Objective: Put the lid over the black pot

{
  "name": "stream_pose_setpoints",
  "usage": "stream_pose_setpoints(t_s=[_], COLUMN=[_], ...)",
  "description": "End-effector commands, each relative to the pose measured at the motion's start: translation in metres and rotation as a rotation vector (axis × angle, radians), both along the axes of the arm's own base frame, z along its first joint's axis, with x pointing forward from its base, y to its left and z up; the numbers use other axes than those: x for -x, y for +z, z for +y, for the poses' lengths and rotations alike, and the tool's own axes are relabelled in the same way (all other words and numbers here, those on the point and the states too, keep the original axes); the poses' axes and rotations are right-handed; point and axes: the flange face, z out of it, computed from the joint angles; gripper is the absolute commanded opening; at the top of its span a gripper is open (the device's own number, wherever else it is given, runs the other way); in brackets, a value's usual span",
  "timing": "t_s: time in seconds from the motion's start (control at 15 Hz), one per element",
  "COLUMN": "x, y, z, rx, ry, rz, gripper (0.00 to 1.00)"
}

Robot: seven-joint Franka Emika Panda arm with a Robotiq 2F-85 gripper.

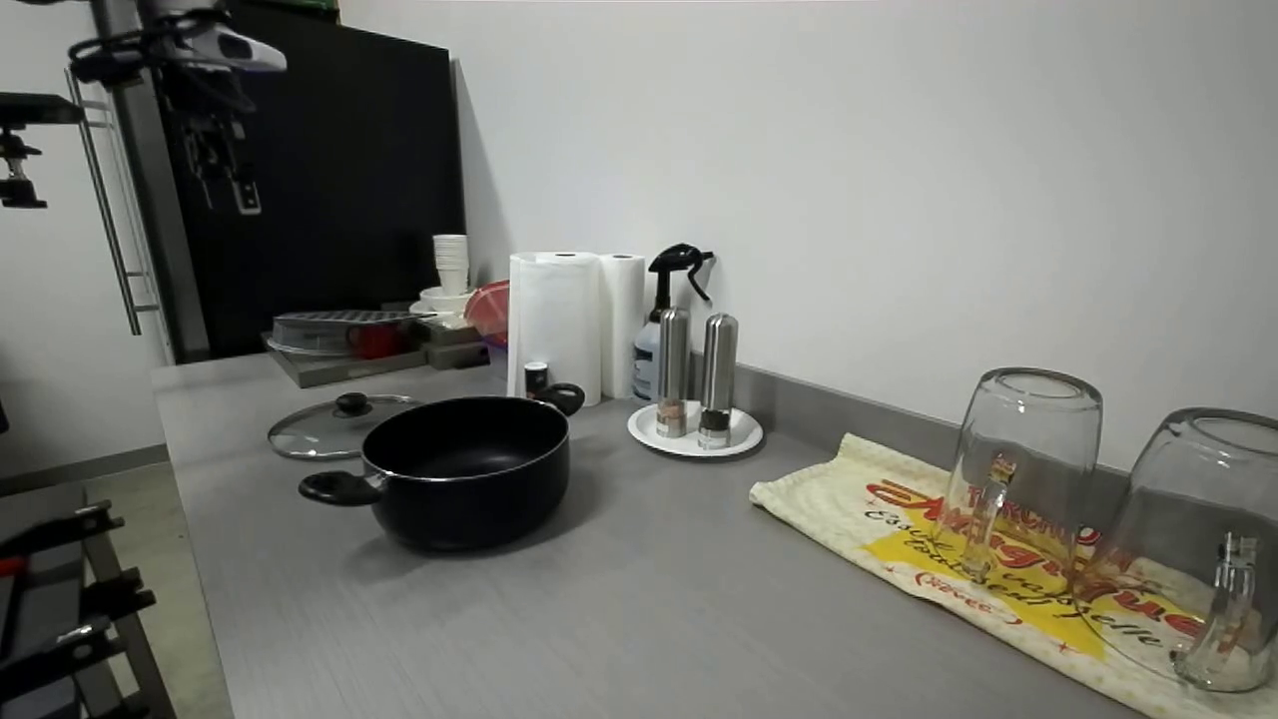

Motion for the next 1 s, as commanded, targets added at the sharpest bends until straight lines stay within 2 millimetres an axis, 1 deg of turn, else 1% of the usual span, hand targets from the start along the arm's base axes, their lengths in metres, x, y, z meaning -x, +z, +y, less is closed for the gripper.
stream_pose_setpoints(t_s=[0.0, 0.27, 0.4, 0.53, 0.67, 0.93], x=[-0.054, -0.096, -0.113, -0.130, -0.143, -0.159], y=[-0.038, -0.089, -0.104, -0.115, -0.127, -0.165], z=[0.030, 0.052, 0.060, 0.068, 0.074, 0.080], rx=[0.042, 0.065, 0.029, -0.018, -0.051, -0.084], ry=[0.040, 0.081, 0.063, 0.040, 0.028, -0.007], rz=[0.066, 0.115, 0.087, 0.055, 0.036, 0.054], gripper=[1.00, 1.00, 1.00, 1.00, 1.00, 1.00])
